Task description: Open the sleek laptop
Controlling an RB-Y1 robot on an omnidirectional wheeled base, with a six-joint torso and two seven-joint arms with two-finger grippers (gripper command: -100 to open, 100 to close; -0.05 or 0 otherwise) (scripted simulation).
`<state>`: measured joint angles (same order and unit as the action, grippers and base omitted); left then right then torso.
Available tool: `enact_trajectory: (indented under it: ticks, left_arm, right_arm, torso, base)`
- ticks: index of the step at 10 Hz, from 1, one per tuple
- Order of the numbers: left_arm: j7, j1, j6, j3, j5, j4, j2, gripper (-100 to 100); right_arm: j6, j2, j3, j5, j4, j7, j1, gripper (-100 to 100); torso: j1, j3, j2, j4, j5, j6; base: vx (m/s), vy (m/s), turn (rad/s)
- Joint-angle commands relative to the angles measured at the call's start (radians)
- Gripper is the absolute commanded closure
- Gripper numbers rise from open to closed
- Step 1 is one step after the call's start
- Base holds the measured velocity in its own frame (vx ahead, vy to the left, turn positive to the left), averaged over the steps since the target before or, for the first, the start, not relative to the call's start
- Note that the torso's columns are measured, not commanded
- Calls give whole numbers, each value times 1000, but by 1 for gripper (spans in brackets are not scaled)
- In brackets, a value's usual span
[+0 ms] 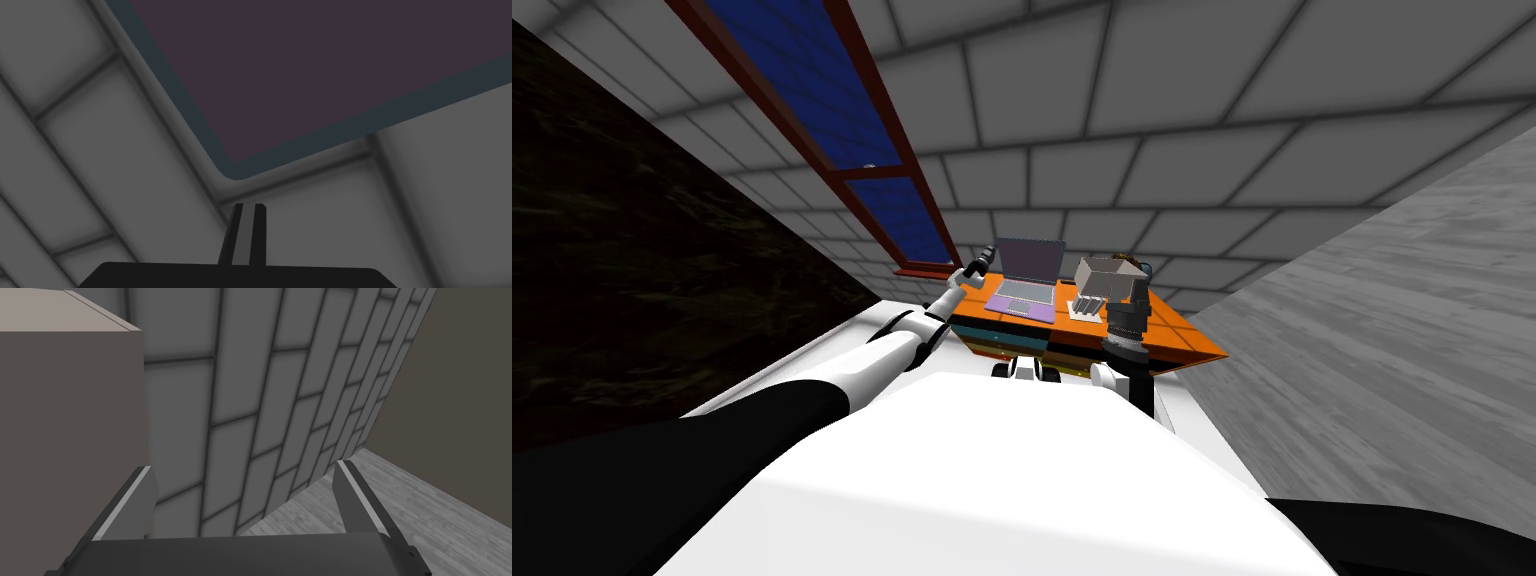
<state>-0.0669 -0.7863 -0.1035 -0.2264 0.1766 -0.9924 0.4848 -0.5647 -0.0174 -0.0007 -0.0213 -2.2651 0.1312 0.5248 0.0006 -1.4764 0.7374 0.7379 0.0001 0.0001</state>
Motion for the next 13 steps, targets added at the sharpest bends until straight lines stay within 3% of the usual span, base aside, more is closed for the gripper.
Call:
enact_trajectory:
  ticks: [1, 2, 4, 7, 9, 10, 11, 13]
  left_arm:
    - [-8, 30, -72, 27, -24, 1, -18, 100]
    - [-15, 55, -97, 51, -47, 9, -35, 100]
    - [-15, 55, -137, 51, -47, 9, -35, 100]
    - [-30, 105, -229, 99, -93, 26, -70, 100]
    - [-30, 105, -268, 99, -93, 26, -70, 100]
    - [-30, 105, -256, 98, -92, 26, -69, 100]
    - [-24, 87, -233, 90, -89, 27, -63, -100]
    - [-18, 70, -205, 83, -86, 29, -58, -100]
  right_arm:
    - [0, 0, 0, 0, 0, 0, 0, 0]
    - [0, 0, 0, 0, 0, 0, 0, 0]
    - [0, 0, 0, 0, 0, 0, 0, 0]
    - [0, 0, 0, 0, 0, 0, 0, 0]
    - [0, 0, 0, 0, 0, 0, 0, 0]
    - [0, 0, 0, 0, 0, 0, 0, 0]
    - [0, 0, 0, 0, 0, 0, 0, 0]
    - [0, 0, 0, 0, 0, 0, 0, 0]
  torso:
    - [0, 0, 0, 0, 0, 0]
    - [-1, 0, 1, 0, 0, 0]
    - [-1, 1, 1, 0, 0, 0]
    - [-1, 0, 1, 0, 0, 0]
    - [-1, 1, 1, 0, 0, 0]
    - [0, 0, 0, 0, 0, 0]
    - [0, 0, 0, 0, 0, 0]
    - [0, 0, 0, 0, 0, 0]
  base:
    - [-14, -20, 36]
    - [-21, -22, 54]
    - [-15, -15, 8]
    - [-17, -21, 41]
    - [-16, -15, 13]
    - [0, 0, 0]
    - [-2, 18, -65]
    - [0, 30, -54]
